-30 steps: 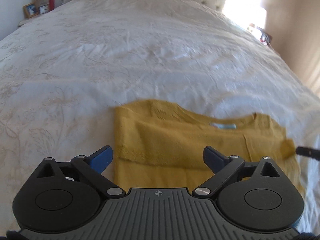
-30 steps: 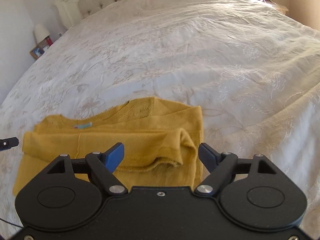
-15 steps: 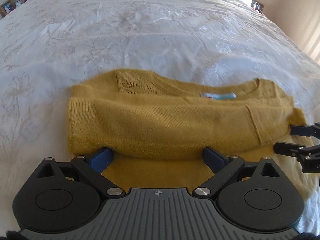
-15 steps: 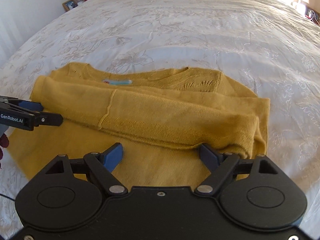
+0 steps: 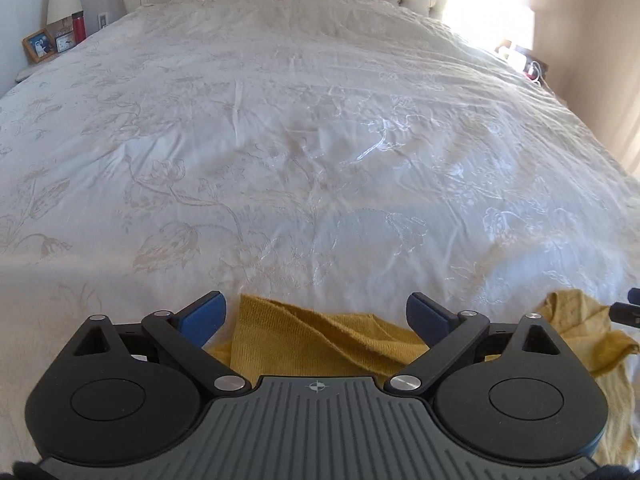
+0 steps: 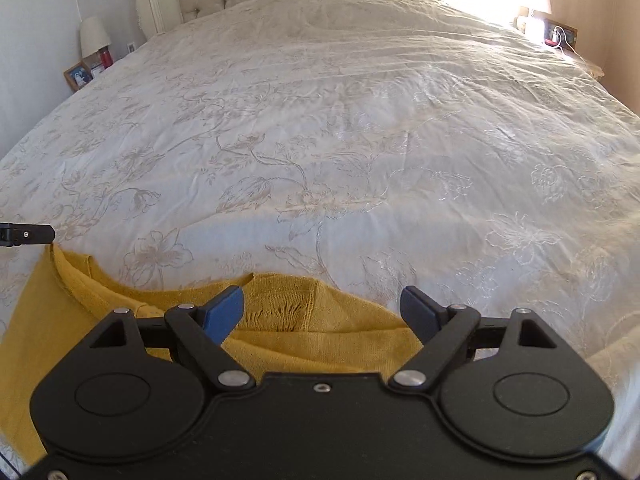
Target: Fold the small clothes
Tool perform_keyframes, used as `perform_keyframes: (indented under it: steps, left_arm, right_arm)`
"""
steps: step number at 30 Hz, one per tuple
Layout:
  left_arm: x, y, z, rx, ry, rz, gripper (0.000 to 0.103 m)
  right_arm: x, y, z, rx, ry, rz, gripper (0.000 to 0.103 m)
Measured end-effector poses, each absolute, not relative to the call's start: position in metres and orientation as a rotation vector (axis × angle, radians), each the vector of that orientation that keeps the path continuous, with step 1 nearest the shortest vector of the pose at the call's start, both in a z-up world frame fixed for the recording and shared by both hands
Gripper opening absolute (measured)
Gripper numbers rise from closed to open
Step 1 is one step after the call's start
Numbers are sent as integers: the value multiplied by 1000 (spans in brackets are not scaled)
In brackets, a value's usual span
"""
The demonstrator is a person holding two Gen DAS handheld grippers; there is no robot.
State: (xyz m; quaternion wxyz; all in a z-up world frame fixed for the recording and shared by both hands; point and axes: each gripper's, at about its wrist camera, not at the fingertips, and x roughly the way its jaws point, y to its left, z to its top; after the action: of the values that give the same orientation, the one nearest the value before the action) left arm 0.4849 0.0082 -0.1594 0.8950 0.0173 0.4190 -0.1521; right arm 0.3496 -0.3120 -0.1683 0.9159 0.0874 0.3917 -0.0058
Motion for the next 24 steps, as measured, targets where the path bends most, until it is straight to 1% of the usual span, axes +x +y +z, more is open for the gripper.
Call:
perform_keyframes:
  steps: [4,10,14,17,21,24]
  left_arm:
    - [450,12,-161,44,893,-364,98]
    - [406,12,-200,69,1051,-391,98]
    - [381,15,-216,113,1076,-405,98]
    - [370,17,-217,162,1089,-430,99]
    - [362,28,-218,153,1111,-428,99]
    - [361,32,-217,142,1115,-424,99]
  right_arm:
    - [321,-291,-170,206,840,89,86]
    - [308,-250,-201,210,948,233,86]
    - [332,-242,-209,170,941,231,87]
    - [367,-255,-209,116,927,175,87]
    - [403,-279,-200,42,894,38,87]
    - [405,-302,-186,104,855,-26,87]
